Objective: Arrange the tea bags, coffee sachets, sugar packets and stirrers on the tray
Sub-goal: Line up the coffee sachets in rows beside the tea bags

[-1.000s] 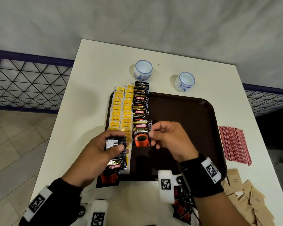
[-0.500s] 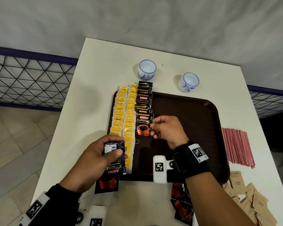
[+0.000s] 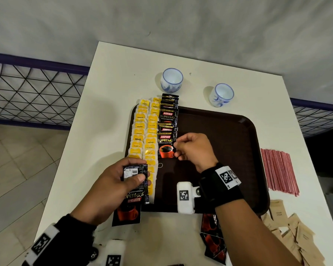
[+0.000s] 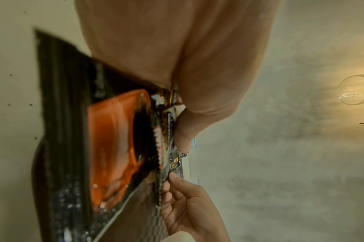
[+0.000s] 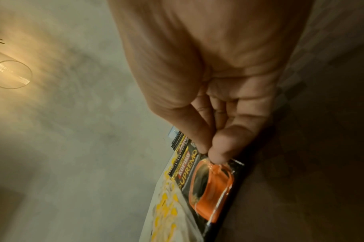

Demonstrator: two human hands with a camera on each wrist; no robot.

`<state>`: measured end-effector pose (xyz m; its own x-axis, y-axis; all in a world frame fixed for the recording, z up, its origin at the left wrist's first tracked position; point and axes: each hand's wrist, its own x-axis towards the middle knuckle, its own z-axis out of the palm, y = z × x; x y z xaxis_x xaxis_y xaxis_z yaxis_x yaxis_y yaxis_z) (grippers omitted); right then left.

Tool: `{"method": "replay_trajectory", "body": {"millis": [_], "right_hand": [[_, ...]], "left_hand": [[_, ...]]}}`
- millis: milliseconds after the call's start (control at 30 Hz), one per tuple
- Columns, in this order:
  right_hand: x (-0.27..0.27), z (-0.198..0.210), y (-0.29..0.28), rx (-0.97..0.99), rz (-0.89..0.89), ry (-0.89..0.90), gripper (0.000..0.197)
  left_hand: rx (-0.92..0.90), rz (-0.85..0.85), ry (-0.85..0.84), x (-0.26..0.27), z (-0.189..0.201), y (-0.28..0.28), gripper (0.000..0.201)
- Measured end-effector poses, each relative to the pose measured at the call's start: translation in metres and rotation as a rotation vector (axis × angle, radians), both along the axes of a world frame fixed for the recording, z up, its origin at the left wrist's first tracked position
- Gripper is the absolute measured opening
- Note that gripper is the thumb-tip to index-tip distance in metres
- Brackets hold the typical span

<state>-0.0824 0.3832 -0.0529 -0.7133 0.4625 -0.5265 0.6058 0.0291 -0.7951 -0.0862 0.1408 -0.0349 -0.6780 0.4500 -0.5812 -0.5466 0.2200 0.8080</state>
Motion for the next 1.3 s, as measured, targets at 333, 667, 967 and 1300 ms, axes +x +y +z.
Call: {"method": "replay_trajectory", "body": {"millis": [333, 667, 967, 1300], "right_hand": [[0.001, -0.004, -0.003, 0.003, -0.025, -0.004, 0.005], [0.024, 0.025, -0.017, 0.106, 0.084, 0.137, 0.006], [0.056, 0.041, -0.051, -0.104, 0.328, 0.17, 0.014], [0.064, 0.048, -0.039, -0.366, 0.133, 0.099, 0.011]], "left_hand": [[0.014, 0.01, -0.008, -0.001, -0.001, 0.0, 0.029], [0.063, 0.037, 0.033, -0.002, 0.003, 0.01, 0.019], [0.148, 0.038, 0.004, 0.004, 0.02, 0.028, 0.041], [0.23, -0.103, -0.129, 0.023, 0.014, 0.006, 0.03]]}}
